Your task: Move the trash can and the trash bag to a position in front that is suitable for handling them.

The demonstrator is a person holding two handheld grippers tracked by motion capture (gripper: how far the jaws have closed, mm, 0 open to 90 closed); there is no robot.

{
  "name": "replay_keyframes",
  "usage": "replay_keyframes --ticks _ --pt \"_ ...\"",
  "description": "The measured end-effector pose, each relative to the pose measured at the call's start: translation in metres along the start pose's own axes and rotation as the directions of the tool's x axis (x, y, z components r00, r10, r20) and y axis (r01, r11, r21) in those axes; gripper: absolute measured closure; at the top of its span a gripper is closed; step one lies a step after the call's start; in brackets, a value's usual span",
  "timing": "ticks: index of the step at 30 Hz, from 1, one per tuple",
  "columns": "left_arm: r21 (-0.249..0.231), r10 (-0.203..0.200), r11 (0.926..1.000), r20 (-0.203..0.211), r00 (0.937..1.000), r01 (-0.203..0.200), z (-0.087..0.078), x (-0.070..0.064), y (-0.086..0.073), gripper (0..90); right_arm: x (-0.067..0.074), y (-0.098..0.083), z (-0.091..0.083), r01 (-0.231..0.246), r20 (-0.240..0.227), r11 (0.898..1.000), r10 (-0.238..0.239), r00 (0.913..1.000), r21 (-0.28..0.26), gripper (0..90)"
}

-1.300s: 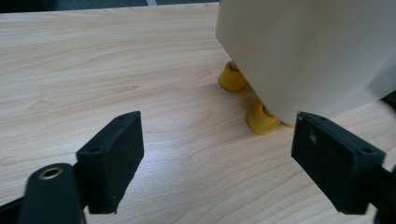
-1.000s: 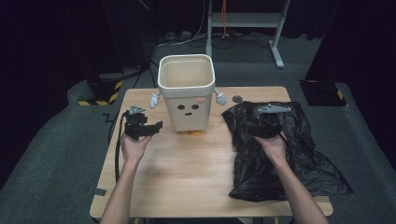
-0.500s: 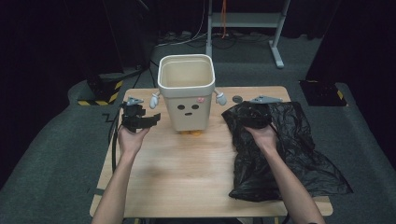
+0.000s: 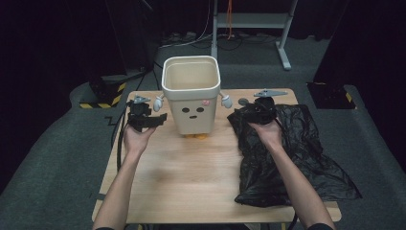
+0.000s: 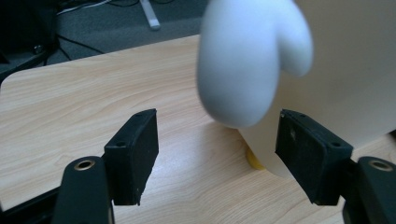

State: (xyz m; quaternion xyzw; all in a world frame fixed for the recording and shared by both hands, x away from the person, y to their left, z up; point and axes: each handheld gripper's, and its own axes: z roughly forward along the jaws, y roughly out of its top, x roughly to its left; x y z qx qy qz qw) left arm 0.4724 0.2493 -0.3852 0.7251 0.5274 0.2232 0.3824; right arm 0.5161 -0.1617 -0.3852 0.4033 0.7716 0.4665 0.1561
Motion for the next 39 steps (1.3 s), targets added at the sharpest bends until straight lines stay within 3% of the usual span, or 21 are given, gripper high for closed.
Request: replay_keyframes --ticks 6,11,17,28,33,39 --pt "-0.021 -0.023 0.9995 0.018 0.9996 0.024 -0.005 0.006 0.005 30.8 0.011 0.017 0.006 0.046 -0.030 0.999 -0.046 0.9985 0.001 42.2" --pt "-0.033 0.001 0.9995 0.021 0.9998 0.000 -0.010 0.004 0.014 33.5 0.016 0.027 0.008 0.055 -0.048 0.998 -0.056 0.9973 -0.006 43.4" --pt "-0.015 0.024 0.9996 0.031 0.9992 -0.024 -0.007 0.002 0.022 37.6 0.022 0.038 0.012 0.069 -0.053 0.998 -0.070 0.9961 -0.013 45.6" --pt "-0.003 0.037 0.9993 0.050 0.9981 -0.037 -0.001 -0.002 0.034 42.8 0.020 0.044 0.023 0.030 -0.080 1.000 -0.030 0.9964 0.001 49.3" --pt "0.002 0.044 0.9990 0.049 0.9978 -0.044 0.002 -0.003 0.037 44.0 0.023 0.053 0.026 0.040 -0.082 0.999 -0.040 0.9958 -0.003 52.6" --pt "0.007 0.036 0.9993 0.078 0.9963 -0.036 0.008 -0.003 0.040 49.2 0.025 0.055 0.033 0.040 -0.075 0.999 -0.040 0.9964 0.004 56.7"
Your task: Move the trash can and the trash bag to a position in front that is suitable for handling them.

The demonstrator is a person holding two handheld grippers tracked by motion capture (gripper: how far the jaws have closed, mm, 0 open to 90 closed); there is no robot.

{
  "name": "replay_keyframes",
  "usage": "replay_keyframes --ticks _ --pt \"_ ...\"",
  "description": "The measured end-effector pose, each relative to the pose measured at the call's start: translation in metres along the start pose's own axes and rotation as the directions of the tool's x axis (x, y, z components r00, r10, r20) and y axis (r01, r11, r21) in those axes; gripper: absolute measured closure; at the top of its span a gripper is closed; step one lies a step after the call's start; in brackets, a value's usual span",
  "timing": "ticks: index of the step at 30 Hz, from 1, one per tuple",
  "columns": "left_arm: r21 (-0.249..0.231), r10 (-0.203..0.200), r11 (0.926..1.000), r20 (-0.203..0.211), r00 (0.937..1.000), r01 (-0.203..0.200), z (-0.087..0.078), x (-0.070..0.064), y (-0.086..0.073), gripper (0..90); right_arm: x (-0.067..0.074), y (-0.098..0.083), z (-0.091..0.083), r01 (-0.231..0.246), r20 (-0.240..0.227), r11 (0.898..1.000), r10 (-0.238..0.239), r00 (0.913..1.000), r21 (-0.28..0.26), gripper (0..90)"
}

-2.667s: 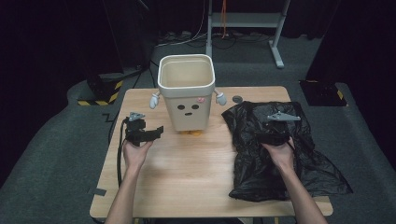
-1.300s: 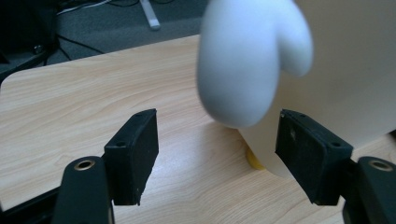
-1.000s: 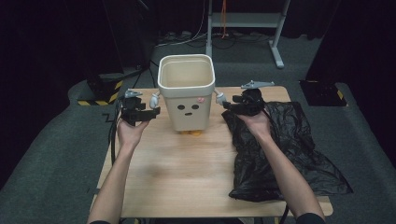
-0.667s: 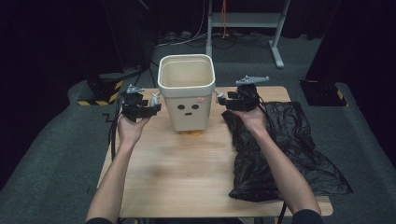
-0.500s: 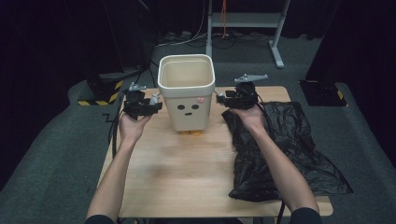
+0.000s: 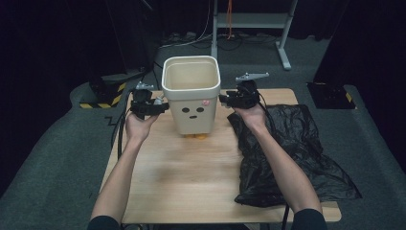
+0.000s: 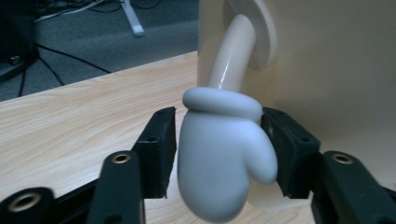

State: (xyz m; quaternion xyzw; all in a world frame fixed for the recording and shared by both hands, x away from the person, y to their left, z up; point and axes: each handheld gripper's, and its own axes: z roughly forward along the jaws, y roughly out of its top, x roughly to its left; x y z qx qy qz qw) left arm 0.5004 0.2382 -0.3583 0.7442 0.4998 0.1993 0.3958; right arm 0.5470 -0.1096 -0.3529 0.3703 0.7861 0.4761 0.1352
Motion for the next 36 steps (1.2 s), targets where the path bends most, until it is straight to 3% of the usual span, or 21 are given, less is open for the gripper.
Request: replay_keyframes --ticks 12,21,27,36 --pt "0.019 -0.001 0.9998 0.009 1.0000 0.001 0.004 0.002 0.005 54.2 0.001 0.011 0.007 0.000 0.009 0.999 -0.001 1.0000 0.048 61.0" --pt "0.022 -0.010 0.9997 0.028 0.9996 0.009 0.005 0.003 0.005 55.1 -0.002 0.011 0.007 -0.013 -0.001 0.999 0.013 0.9999 0.053 62.1" --pt "0.008 -0.002 1.0000 0.021 0.9998 0.002 0.005 -0.001 0.005 55.6 -0.001 0.010 0.007 -0.010 0.012 0.999 0.009 0.9999 0.049 62.6" --pt "-0.052 0.007 0.9986 0.017 0.9998 -0.006 0.007 -0.006 0.003 55.9 -0.002 0.008 0.005 0.006 0.048 1.000 -0.007 0.9988 0.024 62.8"
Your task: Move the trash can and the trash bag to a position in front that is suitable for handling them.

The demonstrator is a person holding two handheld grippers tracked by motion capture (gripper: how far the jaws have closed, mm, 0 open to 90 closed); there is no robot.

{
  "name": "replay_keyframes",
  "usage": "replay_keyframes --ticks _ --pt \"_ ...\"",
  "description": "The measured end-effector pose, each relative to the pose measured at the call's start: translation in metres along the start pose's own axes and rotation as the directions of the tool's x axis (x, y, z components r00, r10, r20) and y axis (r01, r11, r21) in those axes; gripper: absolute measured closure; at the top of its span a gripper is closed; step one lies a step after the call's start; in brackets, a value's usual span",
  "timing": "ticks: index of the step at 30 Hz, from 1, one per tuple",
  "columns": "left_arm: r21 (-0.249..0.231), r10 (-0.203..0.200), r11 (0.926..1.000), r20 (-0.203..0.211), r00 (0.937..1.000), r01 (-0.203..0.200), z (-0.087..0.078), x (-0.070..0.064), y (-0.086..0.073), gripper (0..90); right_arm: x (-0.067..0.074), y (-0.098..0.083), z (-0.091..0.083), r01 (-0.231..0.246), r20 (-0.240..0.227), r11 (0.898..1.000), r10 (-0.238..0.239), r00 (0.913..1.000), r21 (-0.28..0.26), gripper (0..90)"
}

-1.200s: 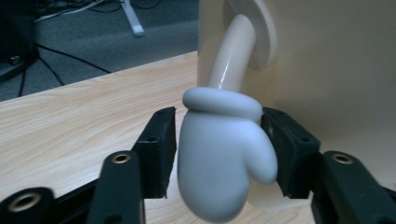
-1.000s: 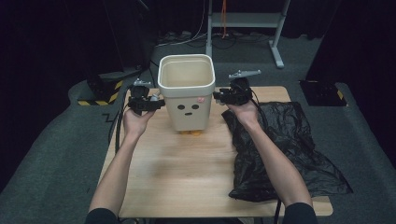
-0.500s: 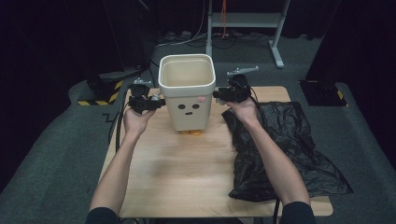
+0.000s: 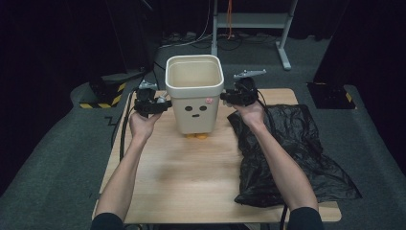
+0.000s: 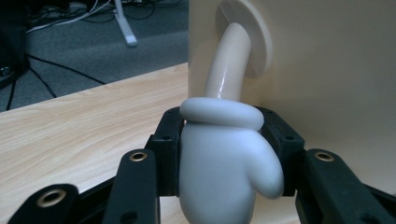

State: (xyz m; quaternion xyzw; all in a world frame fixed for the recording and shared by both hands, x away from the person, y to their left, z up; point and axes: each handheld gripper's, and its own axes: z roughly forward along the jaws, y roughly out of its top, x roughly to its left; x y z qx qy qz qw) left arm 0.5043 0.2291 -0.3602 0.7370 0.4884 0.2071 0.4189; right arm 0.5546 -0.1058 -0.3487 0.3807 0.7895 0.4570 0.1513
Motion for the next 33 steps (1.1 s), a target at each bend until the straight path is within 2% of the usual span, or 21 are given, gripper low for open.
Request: replay_keyframes --ticks 11,20,24,26,33 --pt "-0.028 -0.002 0.9996 0.021 0.9998 0.003 0.008 -0.007 0.000 56.1 -0.005 -0.002 -0.009 0.019 0.032 1.000 -0.018 0.9993 -0.019 62.9" --pt "-0.046 0.013 0.9989 0.043 0.9990 -0.011 0.019 -0.019 0.002 56.2 -0.013 -0.008 -0.021 0.020 0.058 0.999 -0.018 0.9982 -0.031 62.8" --pt "-0.052 0.042 0.9979 0.048 0.9979 -0.040 0.025 -0.029 0.005 56.2 -0.021 -0.013 -0.028 0.001 0.072 0.999 0.002 0.9974 -0.051 62.8" --pt "-0.053 0.070 0.9963 0.041 0.9967 -0.067 0.028 -0.035 0.009 56.2 -0.027 -0.019 -0.032 -0.013 0.070 0.998 0.017 0.9974 -0.054 62.8" --pt "-0.060 0.079 0.9953 0.061 0.9950 -0.075 0.036 -0.044 0.012 56.3 -0.034 -0.023 -0.042 -0.015 0.093 0.998 0.021 0.9954 -0.066 62.8"
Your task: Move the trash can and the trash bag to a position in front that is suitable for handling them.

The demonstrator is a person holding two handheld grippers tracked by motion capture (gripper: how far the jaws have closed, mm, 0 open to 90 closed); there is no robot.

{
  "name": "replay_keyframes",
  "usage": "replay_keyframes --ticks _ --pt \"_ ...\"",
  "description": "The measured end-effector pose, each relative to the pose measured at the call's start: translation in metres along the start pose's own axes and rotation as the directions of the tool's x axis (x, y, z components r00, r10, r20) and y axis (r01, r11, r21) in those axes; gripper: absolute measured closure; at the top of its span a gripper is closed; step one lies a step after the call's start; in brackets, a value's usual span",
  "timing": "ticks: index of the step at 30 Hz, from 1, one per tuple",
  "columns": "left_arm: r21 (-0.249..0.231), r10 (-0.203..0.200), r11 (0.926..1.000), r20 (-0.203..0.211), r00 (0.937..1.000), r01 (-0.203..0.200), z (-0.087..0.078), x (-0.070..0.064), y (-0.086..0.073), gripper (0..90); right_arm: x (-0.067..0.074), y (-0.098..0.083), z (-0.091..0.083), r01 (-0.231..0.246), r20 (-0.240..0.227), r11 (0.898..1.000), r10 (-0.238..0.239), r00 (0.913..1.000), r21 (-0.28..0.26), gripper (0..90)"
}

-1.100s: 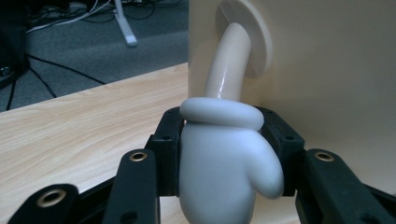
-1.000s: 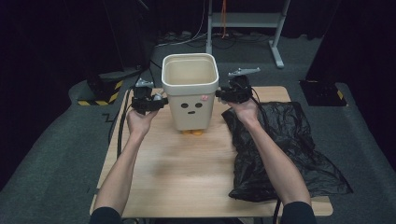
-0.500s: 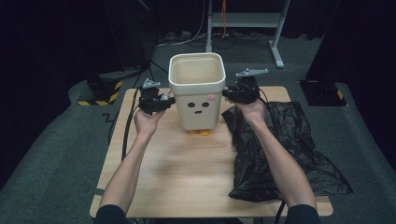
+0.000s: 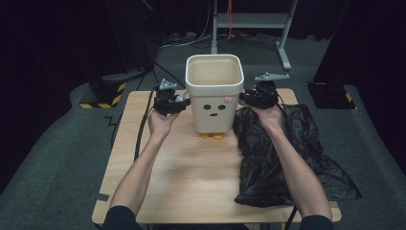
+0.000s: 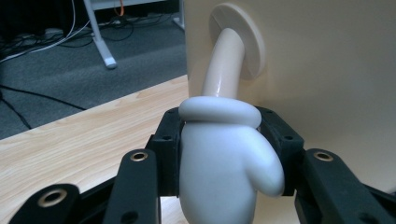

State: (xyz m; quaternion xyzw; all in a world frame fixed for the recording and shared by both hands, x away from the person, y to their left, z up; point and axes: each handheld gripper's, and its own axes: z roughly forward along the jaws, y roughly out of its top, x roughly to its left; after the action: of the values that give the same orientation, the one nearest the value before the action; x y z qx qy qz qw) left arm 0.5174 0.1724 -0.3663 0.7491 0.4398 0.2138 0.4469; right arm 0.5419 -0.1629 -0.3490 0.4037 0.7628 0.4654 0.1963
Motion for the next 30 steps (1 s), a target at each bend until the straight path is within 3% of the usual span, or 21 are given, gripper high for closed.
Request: replay_keyframes --ticks 11,20,30 --pt "-0.014 -0.001 0.9999 0.017 0.9999 0.001 0.011 -0.011 0.003 56.3 -0.012 -0.004 -0.011 -0.003 0.024 1.000 0.004 0.9997 -0.013 62.7" --pt "-0.003 0.028 0.9996 0.016 0.9995 -0.028 0.016 -0.023 0.007 56.2 -0.022 -0.015 -0.021 -0.037 0.021 0.999 0.038 0.9991 -0.024 62.5" --pt "-0.005 0.001 1.0000 0.023 0.9997 -0.001 0.013 -0.023 0.002 55.6 -0.020 -0.021 -0.024 -0.039 0.012 0.999 0.039 0.9992 -0.035 61.1"
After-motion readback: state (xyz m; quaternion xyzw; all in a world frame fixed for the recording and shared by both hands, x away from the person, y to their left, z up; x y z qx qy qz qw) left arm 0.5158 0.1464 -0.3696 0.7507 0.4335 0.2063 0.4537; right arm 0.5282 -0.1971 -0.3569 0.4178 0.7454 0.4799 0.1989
